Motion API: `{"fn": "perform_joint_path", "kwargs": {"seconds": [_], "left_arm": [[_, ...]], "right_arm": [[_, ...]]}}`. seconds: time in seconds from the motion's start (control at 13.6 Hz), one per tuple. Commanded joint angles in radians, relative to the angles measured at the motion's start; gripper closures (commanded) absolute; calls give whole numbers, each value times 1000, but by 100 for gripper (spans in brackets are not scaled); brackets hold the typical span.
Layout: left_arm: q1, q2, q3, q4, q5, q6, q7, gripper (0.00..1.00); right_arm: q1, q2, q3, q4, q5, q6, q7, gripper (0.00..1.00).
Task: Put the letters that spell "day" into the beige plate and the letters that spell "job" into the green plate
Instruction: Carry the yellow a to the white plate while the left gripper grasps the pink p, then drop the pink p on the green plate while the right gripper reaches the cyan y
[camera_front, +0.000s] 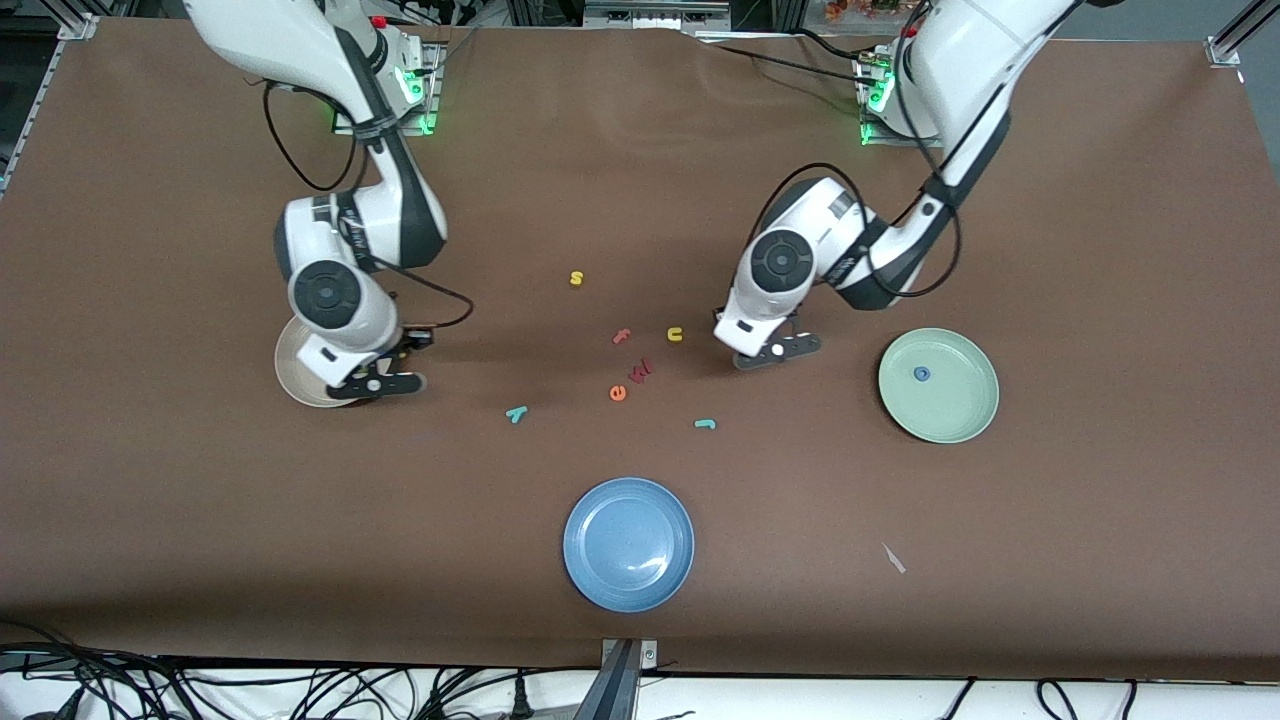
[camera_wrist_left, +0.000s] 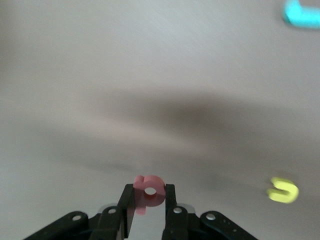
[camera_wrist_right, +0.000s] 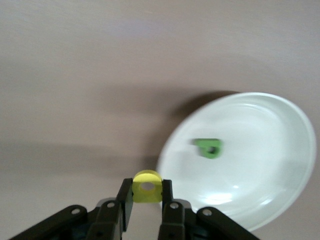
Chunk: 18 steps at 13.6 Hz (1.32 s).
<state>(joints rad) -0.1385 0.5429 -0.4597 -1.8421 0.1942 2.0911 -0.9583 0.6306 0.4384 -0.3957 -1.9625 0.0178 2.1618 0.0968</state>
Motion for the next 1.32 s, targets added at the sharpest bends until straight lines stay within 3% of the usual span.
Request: {"fn": "perform_joint_path", "kwargs": {"seconds": [0.0, 0.15, 0.22, 0.29, 0.37, 0.59, 0.81, 0.96, 1.25], "left_arm": [[95, -46, -2, 41, 25, -133, 160, 98], [193, -57, -7, 70, 25, -202, 336, 97], [236, -58, -7, 73, 25, -215, 436, 97], [275, -58, -7, 72, 24, -215, 522, 96], [313, -55, -5, 73, 24, -215, 582, 91], [381, -14, -2, 72, 17, -211, 727, 91], [419, 40, 1, 70, 22, -210, 730, 91], [479, 89, 9, 72, 31, -201, 733, 91], [493, 115, 18, 72, 76, -187, 734, 88]], "right_arm": [[1, -43, -70, -59, 10, 4, -116, 83], [-38, -37, -78, -72, 45, 7, -187, 75], [-66, -32, -78, -72, 62, 7, -210, 46], [-77, -32, -78, -69, 103, 0, -212, 0], [-77, -32, -75, -64, 135, -5, -212, 0], [-65, -23, -51, -36, 160, 0, -166, 0], [-60, 2, -12, 17, 307, 0, -76, 0], [-17, 23, -11, 49, 315, 26, 141, 0], [81, 127, -11, 198, 315, 27, 490, 0]]}}
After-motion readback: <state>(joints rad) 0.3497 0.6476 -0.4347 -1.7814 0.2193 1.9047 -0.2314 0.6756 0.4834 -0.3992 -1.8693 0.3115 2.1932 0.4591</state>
